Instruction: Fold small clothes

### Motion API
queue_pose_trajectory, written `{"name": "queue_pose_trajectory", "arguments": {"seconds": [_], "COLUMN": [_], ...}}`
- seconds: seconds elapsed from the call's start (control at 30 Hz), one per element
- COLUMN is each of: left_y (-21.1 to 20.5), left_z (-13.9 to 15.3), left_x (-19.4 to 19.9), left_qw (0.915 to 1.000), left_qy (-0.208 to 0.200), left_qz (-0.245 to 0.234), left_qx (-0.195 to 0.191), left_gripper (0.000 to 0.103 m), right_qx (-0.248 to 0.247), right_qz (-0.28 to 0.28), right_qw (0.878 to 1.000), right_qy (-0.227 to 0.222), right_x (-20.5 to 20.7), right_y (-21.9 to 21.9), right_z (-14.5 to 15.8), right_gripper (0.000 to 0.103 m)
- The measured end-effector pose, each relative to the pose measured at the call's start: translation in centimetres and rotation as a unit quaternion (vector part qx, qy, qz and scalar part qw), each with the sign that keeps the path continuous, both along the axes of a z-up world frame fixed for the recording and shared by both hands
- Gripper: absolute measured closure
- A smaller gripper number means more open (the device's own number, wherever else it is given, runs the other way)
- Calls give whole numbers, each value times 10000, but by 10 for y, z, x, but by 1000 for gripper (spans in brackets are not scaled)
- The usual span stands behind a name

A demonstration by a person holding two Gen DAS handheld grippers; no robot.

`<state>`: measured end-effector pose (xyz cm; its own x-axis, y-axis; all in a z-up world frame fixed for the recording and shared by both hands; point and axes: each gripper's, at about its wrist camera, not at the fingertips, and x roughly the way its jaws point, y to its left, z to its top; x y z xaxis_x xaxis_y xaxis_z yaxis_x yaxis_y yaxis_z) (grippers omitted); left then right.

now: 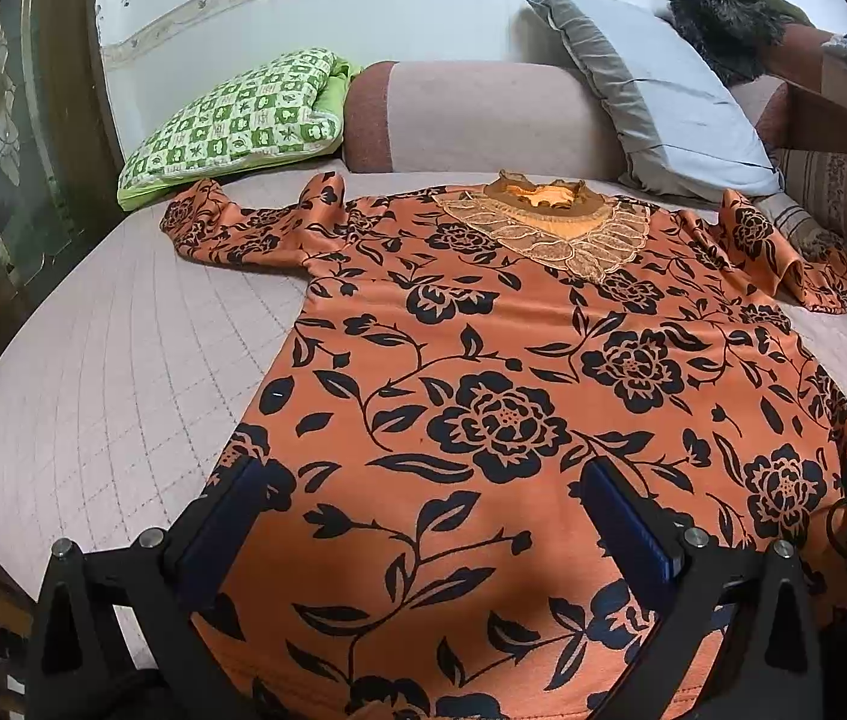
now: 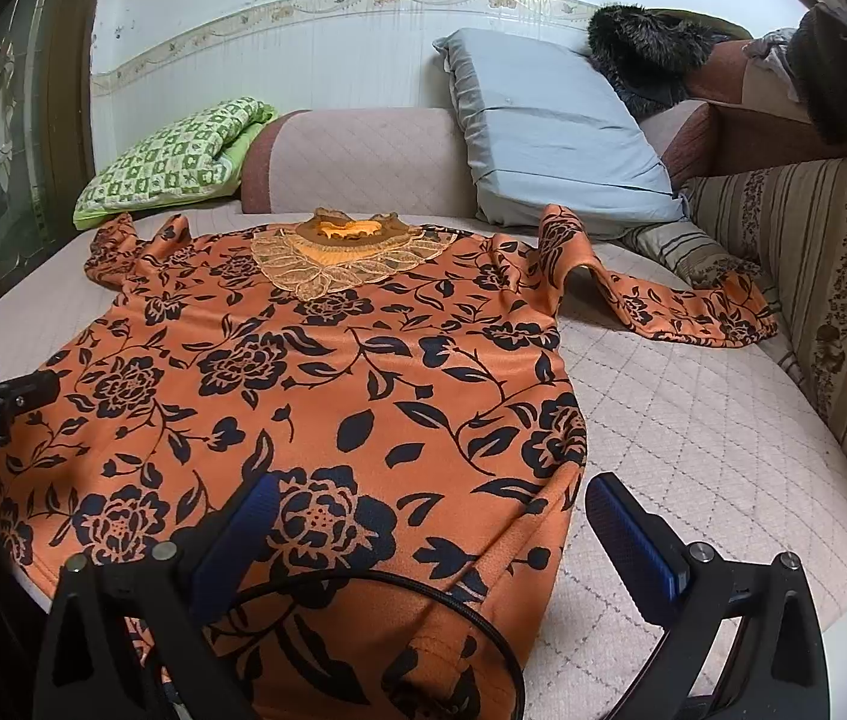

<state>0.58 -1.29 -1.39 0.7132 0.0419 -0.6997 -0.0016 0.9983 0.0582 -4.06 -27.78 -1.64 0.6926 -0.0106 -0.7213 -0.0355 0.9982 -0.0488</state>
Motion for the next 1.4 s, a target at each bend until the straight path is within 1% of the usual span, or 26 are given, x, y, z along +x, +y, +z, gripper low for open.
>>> {"name": "queue_pose_trajectory", "arguments": {"seconds": [0.37, 0.53, 1.4], "left_y": [1, -1, 2], "left_z": [-3, -3, -5], "left_x": [1, 1, 0], "left_qw": [9999, 9999, 9999], "left_qy": [132, 118, 166], "left_qz": [11, -14, 15], "left_qx": [-56, -14, -34], "left_gripper": [0, 0, 0], "right_qx": [22, 36, 52], "right_qz": [19, 24, 28], "right_qw": [10000, 10000, 10000], "right_qy": [-21, -22, -7], "right_x": [-1, -1, -1], "right_y": [-1, -1, -1], "right_z": [1, 2, 2], "right_gripper": [0, 0, 0]}}
